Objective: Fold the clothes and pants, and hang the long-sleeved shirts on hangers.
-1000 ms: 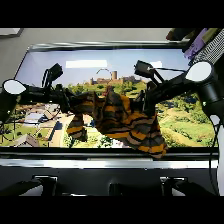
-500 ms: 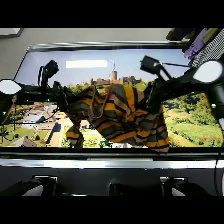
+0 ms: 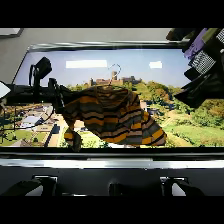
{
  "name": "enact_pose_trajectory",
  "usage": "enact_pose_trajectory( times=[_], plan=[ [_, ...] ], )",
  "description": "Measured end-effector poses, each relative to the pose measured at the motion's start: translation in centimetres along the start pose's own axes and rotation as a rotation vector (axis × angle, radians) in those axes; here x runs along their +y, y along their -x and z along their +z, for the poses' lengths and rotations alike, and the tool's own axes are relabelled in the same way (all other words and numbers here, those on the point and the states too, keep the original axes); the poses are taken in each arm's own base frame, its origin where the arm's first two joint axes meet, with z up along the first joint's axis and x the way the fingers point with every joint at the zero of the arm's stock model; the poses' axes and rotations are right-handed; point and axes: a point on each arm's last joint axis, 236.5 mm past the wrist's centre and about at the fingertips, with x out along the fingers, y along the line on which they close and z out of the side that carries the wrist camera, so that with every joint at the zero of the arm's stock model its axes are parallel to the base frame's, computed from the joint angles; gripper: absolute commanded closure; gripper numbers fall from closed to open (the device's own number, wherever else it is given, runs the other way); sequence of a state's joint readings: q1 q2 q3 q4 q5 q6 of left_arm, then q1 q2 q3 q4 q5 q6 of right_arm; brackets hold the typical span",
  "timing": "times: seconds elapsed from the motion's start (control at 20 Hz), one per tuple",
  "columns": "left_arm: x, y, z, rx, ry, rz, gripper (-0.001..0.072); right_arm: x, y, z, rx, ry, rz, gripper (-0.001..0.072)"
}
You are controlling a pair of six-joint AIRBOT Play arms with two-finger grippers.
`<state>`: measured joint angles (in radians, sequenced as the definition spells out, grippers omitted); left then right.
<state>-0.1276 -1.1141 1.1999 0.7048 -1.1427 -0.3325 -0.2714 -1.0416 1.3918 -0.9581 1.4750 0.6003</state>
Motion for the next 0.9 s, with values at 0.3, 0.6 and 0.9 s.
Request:
enact_pose_trajectory(
  times=[0.3, 0.6, 0.9],
  plan=[
    [-1.2, 0.6, 1.2, -0.017, -0.035, -0.004, 0.0689, 0.6, -4.5, -1.9, -0.056, -0.027, 0.16, 0.0227],
    [-2.0, 0.7, 1.1, -0.009, -0.041, -0.033, 0.0688, 1.6, -11.4, 0.4, -0.161, 0.11, 0.255, 0.0233],
    [-2.4, 0.7, 0.9, -0.003, -0.04, -0.049, 0.0688, 2.0, -17.1, 2.1, -0.193, 0.166, 0.228, 0.0233]
  ],
)
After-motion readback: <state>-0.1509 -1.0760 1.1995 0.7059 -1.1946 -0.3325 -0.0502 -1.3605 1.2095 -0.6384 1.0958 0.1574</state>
